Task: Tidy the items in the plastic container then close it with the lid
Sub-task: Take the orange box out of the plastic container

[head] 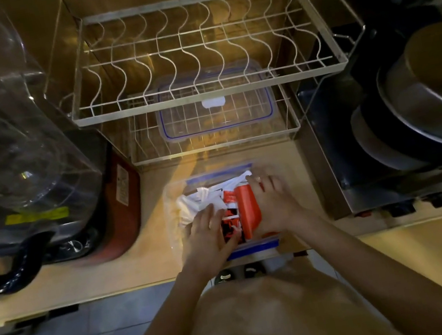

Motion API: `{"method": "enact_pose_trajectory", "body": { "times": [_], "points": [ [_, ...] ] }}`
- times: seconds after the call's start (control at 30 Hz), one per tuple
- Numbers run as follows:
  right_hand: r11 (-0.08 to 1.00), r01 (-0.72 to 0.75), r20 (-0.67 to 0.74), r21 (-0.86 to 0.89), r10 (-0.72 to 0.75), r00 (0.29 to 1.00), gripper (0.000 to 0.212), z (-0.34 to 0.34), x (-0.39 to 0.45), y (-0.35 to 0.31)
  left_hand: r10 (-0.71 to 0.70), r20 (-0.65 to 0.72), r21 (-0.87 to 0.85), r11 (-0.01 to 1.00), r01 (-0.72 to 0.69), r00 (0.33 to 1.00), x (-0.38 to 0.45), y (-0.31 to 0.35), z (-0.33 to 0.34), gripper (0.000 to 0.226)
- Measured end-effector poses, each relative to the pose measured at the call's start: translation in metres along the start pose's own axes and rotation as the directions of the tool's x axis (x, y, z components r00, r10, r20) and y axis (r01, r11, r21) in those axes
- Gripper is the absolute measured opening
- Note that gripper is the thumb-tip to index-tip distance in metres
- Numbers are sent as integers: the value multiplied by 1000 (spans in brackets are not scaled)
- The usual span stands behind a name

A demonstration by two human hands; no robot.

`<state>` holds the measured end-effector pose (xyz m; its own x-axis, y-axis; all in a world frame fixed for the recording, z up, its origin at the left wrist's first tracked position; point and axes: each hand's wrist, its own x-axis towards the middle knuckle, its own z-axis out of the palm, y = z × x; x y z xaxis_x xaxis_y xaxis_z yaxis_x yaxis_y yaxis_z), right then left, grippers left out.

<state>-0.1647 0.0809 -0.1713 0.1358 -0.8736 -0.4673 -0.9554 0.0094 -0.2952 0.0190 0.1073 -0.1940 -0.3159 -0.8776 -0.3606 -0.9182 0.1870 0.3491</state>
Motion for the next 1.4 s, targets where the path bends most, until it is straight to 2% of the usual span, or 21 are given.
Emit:
{"method": "enact_pose_trajectory", "body": {
  "times": [0.13, 0.2, 0.27, 0.4, 0.47, 0.57, 0.63, 0.77, 0.87, 0.93, 1.0, 1.1, 1.2, 1.27, 1.4],
  "points": [
    [998, -28, -16, 60, 29, 999, 136, 6, -2, -2, 84, 23, 40, 996, -85, 996, -1, 1, -5, 103],
    [987, -75, -28, 143, 80, 996, 140, 10, -1, -5, 148, 52, 70, 986, -151, 988, -1, 0, -5, 96],
    [974, -112, -54, 198, 125, 991, 141, 15, -2, -9, 215, 65, 137, 965, -222, 974, -2, -4, -2, 78],
    [973, -153, -73, 171, 167, 983, 130, 20, -4, -10, 256, 62, 261, 929, -263, 965, -2, -4, -3, 52],
    [961, -167, -80, 221, 188, 979, 121, 21, -2, -10, 277, 50, 298, 913, -279, 960, 0, -6, 1, 53],
    [908, -228, -88, 352, 275, 957, 112, 26, 2, -17, 281, 84, 223, 930, -293, 956, 1, -6, 4, 69],
    [893, -270, -90, 359, 321, 943, 113, 31, 4, -21, 279, 107, 211, 932, -296, 954, 0, -4, 4, 76],
    [881, -257, -111, 398, 324, 940, 116, 35, 8, -23, 303, 81, 199, 929, -313, 950, 1, -5, 3, 54],
    [765, -199, -113, 613, 333, 936, 124, 24, 10, -22, 285, 128, 264, 913, -310, 950, 7, -7, 3, 59],
    [686, -121, -172, 717, 343, 924, 121, 11, 8, -22, 283, 86, 243, 924, -296, 955, 11, -7, 2, 60],
    [654, -70, -221, 753, 352, 910, 114, -5, 4, -18, 261, 40, 161, 951, -264, 965, 13, -6, -5, 52],
    [566, 10, -272, 824, 380, 884, 105, -28, -2, -6, 155, 37, 145, 977, -159, 987, 16, -20, -10, 39],
    [537, 17, -337, 843, 504, 795, 99, -43, -4, 9, 115, 42, 183, 976, -120, 993, 17, -31, -13, 34],
    [484, -50, -289, 874, 600, 746, 97, -44, 0, 25, 82, 31, 201, 976, -87, 996, 14, -34, -14, 30],
    [332, -223, -45, 917, 641, 766, 88, -30, 7, 50, 57, 46, 148, 987, -63, 997, 11, -38, -16, 36]
  ]
}}
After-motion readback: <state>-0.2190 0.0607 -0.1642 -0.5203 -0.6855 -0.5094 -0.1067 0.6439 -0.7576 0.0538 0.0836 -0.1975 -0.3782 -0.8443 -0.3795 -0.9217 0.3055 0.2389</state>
